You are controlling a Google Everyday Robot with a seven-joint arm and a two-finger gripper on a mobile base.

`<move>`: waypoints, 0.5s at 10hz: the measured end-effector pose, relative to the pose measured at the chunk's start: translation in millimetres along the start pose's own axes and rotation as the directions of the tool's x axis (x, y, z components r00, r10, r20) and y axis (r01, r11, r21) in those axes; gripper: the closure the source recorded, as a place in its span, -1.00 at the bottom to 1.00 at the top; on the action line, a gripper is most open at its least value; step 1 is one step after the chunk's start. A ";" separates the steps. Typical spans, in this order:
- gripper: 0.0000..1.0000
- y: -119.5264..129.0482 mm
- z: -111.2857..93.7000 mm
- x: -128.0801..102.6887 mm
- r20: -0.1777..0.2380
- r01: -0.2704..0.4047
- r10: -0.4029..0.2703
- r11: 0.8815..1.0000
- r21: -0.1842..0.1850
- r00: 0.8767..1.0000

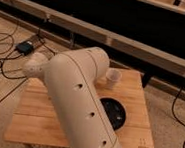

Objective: Wipe the white sponge on the table

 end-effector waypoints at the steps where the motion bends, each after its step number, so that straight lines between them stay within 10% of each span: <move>1: -0.51 -3.5 0.2 -6.4 0.011 0.008 -0.008 1.000 0.011 1.000; 5: -0.51 -13.1 3.0 -37.6 0.057 0.040 -0.042 0.998 0.044 0.997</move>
